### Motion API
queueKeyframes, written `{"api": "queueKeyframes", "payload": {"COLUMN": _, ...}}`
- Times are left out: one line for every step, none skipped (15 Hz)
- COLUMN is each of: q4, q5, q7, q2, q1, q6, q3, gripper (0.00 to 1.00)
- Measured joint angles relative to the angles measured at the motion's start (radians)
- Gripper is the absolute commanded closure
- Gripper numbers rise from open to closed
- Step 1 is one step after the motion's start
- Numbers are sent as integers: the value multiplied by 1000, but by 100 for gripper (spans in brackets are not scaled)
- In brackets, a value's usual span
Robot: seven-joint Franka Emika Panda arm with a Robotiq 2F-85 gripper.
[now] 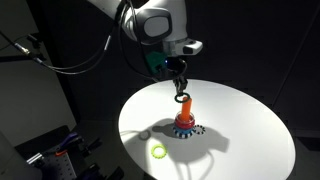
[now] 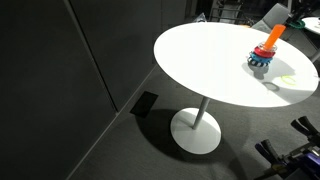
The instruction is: Move the ring holder to the right a bit and put the green ring on the ring holder
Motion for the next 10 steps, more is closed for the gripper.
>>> {"api": "queueKeyframes", "payload": {"q4": 11, "q5": 0, "q7": 8, "q2": 10, "q1": 0, "q6": 0, "q3": 1, "gripper": 94}}
{"api": "queueKeyframes", "payload": {"q4": 23, "q5": 0, "q7": 15, "q2": 20, "q1": 0, "q6": 0, "q3": 1, "gripper": 94}}
{"api": "queueKeyframes", "payload": {"q4": 35, "q5": 0, "q7": 20, "q2": 31, "q1": 0, "q6": 0, "q3": 1, "gripper": 94}}
{"api": "queueKeyframes", "payload": {"q4": 48, "q5": 0, "q7": 24, "q2": 42, "q1": 0, "q6": 0, "q3": 1, "gripper": 94}}
{"api": "queueKeyframes", "payload": {"q4": 61, "q5": 0, "q7": 28, "q2": 54, "q1": 0, "q6": 0, "q3": 1, "gripper": 94}}
{"api": "queueKeyframes", "payload": {"q4": 73, "q5": 0, "q7": 32, "q2": 65, "q1": 0, "q6": 0, "q3": 1, "gripper": 94}}
{"api": "queueKeyframes", "payload": {"q4": 86, "q5": 0, "q7": 36, "q2": 76, "q1": 0, "q6": 0, "q3": 1, "gripper": 94}}
{"api": "queueKeyframes", "payload": {"q4": 98, "q5": 0, "q7": 39, "q2": 87, "q1": 1, "q6": 0, "q3": 2, "gripper": 94}}
{"api": "queueKeyframes", "payload": {"q4": 111, "q5": 0, "q7": 40, "q2": 98, "q1": 1, "q6": 0, "q3": 2, "gripper": 94}}
{"api": "queueKeyframes", "payload": {"q4": 121, "q5": 1, "q7": 42, "q2": 108, "q1": 2, "q6": 0, "q3": 3, "gripper": 94}}
